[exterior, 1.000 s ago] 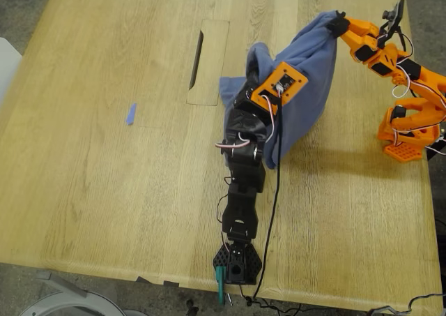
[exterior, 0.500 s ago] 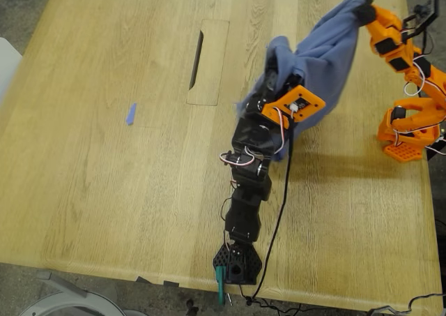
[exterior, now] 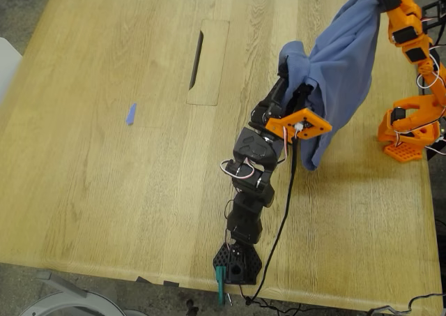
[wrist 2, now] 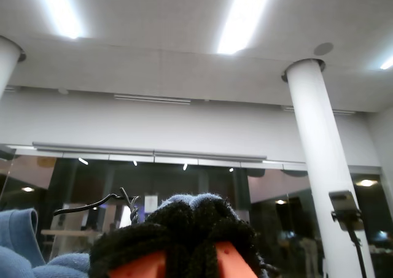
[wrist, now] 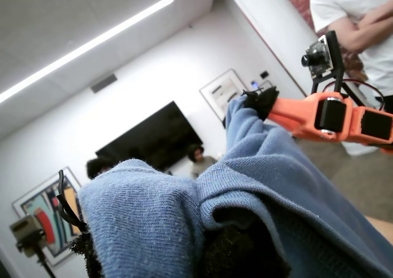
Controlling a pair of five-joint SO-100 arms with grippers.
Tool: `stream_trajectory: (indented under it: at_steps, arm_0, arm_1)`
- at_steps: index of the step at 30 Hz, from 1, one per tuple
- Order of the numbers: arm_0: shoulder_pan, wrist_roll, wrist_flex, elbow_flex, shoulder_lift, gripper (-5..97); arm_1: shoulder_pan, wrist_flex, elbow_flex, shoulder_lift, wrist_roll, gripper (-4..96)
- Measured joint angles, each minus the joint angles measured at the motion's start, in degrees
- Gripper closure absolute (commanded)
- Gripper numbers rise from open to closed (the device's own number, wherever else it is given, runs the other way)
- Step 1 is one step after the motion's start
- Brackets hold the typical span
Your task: Fold a T-shirt
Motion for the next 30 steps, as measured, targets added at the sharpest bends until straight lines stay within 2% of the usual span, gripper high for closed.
stream_trajectory:
  at_steps: [9,15,21,30]
  arm_0:
    - [2.02,0.44,-1.05,0.00,0.70,92]
    - [7.65,0.44,-1.05,0.00,2.11,92]
    - [13.36,0.44,-1.14,0.00,4.57,92]
    - [22.50,-0.18,1.85,0.00,5.36,92]
  arm_1:
    - [-1.85,6.24,-12.13,-5.01,-0.53,91.2]
    - [-9.23,11.60,-20.65,-9.84,-1.05,91.2]
    - [-18.81,13.45,-23.12,-13.80,-2.46,91.2]
    - [-21.45,15.38,-23.12,-14.41,-3.52,91.2]
